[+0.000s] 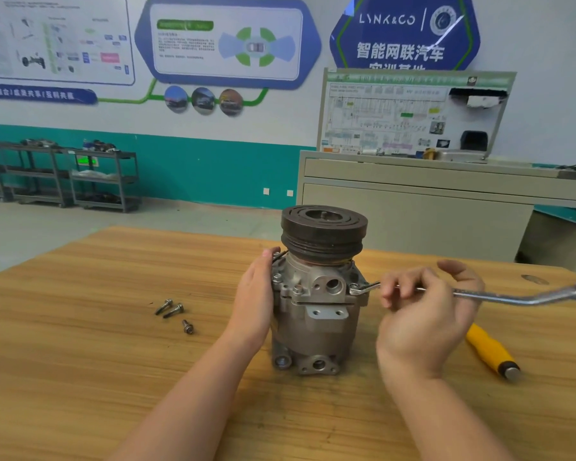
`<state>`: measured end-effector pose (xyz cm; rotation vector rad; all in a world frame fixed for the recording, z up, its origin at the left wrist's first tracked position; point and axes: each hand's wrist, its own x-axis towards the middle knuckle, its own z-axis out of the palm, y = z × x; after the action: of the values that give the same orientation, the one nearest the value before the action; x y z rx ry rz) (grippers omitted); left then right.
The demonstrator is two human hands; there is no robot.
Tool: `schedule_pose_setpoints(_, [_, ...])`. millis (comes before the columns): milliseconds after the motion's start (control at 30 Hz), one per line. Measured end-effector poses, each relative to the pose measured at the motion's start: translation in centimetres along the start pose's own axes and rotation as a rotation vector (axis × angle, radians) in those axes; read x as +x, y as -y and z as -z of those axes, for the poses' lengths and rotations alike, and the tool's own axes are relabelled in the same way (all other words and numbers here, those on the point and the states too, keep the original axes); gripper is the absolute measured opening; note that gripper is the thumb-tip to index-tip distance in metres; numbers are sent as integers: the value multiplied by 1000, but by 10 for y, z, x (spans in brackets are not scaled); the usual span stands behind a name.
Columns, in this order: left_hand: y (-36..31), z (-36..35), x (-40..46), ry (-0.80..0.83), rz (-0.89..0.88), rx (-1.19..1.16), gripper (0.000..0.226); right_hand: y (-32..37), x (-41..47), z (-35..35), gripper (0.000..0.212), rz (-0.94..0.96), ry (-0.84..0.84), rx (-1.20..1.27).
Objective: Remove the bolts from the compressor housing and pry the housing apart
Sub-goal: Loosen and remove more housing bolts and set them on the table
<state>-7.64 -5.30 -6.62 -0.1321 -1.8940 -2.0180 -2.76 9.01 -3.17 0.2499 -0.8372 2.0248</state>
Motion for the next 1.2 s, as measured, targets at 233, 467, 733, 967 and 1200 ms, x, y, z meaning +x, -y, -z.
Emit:
schedule_pose_setpoints(233, [2, 0, 3, 16, 16, -18, 44, -6, 49, 14, 18, -763, 102, 187])
schedule_pose_setpoints(467, [3, 1, 4, 9, 61, -40, 43, 5, 39, 14, 13, -221, 319, -31])
schedule_pose_setpoints(733, [5, 1, 4, 5, 60, -42, 40, 7, 20, 13, 15, 268, 537, -350])
schedule_pose_setpoints(967, [4, 0, 5, 8, 52, -53, 46, 1, 0, 12, 7, 565, 706, -461])
schedule_pose_setpoints(1200, [3, -1, 5, -25, 58, -31, 44, -7, -29, 1, 26, 530, 361, -405])
